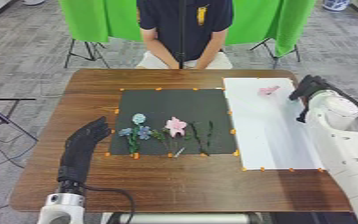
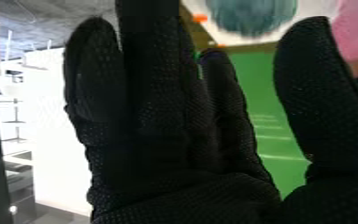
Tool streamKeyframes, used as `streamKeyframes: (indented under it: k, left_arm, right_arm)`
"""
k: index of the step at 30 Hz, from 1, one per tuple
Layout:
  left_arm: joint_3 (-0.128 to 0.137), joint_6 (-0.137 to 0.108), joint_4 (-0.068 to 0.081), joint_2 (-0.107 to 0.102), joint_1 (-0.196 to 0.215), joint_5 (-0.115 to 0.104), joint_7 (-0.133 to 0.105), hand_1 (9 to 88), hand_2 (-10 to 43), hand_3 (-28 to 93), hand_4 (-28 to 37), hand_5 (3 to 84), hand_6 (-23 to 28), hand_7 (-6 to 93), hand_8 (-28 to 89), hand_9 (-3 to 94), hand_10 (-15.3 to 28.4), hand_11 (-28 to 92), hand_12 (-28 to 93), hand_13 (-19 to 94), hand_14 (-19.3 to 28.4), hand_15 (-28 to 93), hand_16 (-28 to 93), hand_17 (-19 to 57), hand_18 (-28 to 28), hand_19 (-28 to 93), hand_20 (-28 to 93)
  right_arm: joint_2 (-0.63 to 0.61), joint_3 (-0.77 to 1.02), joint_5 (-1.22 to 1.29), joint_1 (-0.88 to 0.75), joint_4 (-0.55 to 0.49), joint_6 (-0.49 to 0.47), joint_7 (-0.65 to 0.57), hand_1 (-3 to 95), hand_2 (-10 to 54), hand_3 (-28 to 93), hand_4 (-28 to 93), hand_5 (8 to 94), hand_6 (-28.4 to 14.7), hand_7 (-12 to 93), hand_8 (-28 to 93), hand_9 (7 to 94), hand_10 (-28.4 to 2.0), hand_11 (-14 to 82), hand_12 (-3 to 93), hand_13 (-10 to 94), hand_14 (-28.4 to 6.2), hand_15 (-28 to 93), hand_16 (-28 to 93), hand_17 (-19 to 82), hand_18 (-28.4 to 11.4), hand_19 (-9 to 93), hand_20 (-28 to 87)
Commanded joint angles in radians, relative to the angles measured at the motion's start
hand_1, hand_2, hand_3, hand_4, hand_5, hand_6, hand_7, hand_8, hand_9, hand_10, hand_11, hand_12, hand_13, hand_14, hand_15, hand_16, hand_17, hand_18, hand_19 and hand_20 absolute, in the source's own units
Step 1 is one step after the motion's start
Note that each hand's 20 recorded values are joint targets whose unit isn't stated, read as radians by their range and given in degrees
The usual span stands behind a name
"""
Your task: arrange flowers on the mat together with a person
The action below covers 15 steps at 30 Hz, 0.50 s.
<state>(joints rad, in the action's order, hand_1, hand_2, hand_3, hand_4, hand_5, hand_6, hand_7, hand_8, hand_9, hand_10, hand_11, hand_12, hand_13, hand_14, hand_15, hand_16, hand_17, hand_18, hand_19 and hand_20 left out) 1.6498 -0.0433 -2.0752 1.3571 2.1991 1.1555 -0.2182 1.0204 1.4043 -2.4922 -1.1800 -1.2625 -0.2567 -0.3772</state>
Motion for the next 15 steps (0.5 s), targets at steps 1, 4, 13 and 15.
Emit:
streamKeyframes:
  k: [1,4,13,15]
  left_arm:
    - [-0.010,-0.007,0.001,-0.008,0.022,-0.011,0.002,24.9,-5.2,62,-20.8,43.8,3.3,16.0,-6,39.4,11.6,18,19,33,15.8,18,7,2.3,11.4,5,17]
    - [-0.012,-0.001,0.004,-0.007,0.013,-0.007,0.006,25.0,-5.2,62,-20.8,43.8,3.3,16.1,-6,39.4,11.6,18,19,33,15.8,18,7,2.3,11.4,5,17]
    - [-0.005,-0.013,0.001,-0.004,0.021,-0.010,-0.004,25.1,-5.3,62,-20.6,43.8,3.4,16.3,-6,39.4,11.6,18,19,33,15.7,18,7,2.2,11.4,5,17]
    - [-0.005,-0.012,0.000,-0.006,0.024,-0.010,-0.005,25.2,-5.3,62,-20.6,43.8,3.4,16.2,-6,39.4,11.7,18,19,33,15.7,18,7,2.2,11.4,5,17]
  right_arm:
    - [0.022,-0.011,-0.022,-0.050,0.019,0.071,0.033,47.4,-9.5,66,-25,60.2,-1.1,13,-10,81.1,-15.0,14.9,14.6,94,-3.4,36,17,75,-5.6,72,28]
    - [0.025,-0.008,-0.019,-0.072,0.026,0.125,0.054,51.5,-9.5,64,-26,64.6,-0.3,14,-10,84.0,-14.2,15.1,16.2,94,-3.0,41,16,76,-5.1,76,24]
    - [-0.002,-0.020,0.004,-0.110,0.007,0.258,0.107,93.8,-9.5,-28,37,83.5,0.7,18,7,93.7,-9.7,15.3,29.2,94,-1.7,52,14,77,-5.9,87,13]
    - [-0.021,-0.020,0.022,-0.120,-0.022,0.258,0.101,94.2,-9.5,-28,38,84.7,0.7,18,7,93.7,-9.9,17.1,28.7,94,-1.6,53,14,77,-6.2,88,13]
